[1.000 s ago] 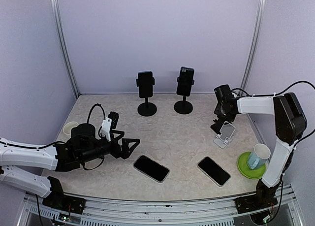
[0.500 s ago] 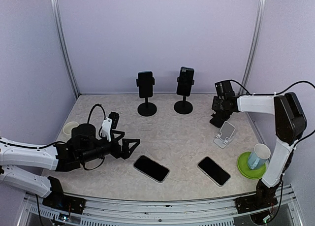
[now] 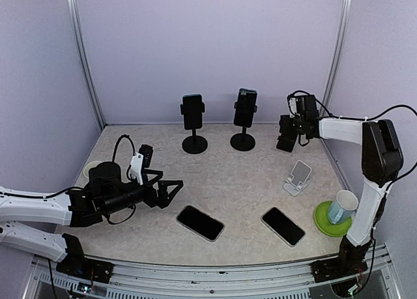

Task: Place the phone on the phone stand
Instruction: Place the phone stand at the corner of the board.

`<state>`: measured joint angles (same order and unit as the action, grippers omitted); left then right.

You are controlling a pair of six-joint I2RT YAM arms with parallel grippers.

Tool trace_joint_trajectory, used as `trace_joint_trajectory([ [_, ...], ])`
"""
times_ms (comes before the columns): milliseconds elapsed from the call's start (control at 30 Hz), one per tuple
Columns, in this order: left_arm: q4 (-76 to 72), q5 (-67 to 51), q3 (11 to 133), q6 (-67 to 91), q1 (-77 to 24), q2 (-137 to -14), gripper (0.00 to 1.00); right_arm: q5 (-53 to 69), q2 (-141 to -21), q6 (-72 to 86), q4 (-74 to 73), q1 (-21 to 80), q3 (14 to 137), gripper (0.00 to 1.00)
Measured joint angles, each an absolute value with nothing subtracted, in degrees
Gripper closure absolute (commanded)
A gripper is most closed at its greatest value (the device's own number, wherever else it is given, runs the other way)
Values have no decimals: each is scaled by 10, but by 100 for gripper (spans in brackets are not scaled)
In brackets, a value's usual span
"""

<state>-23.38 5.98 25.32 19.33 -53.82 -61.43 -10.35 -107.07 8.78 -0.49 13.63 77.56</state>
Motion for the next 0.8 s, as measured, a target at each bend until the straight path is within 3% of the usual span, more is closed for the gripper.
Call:
trace_joint_trajectory([
  [300,-217,60,253,200,-538,-597,1,4,-1143,11,-23,112,870,40],
  [800,-208,61,248,206,-538,-588,1,37,-1186,-27,-64,86,906,39],
])
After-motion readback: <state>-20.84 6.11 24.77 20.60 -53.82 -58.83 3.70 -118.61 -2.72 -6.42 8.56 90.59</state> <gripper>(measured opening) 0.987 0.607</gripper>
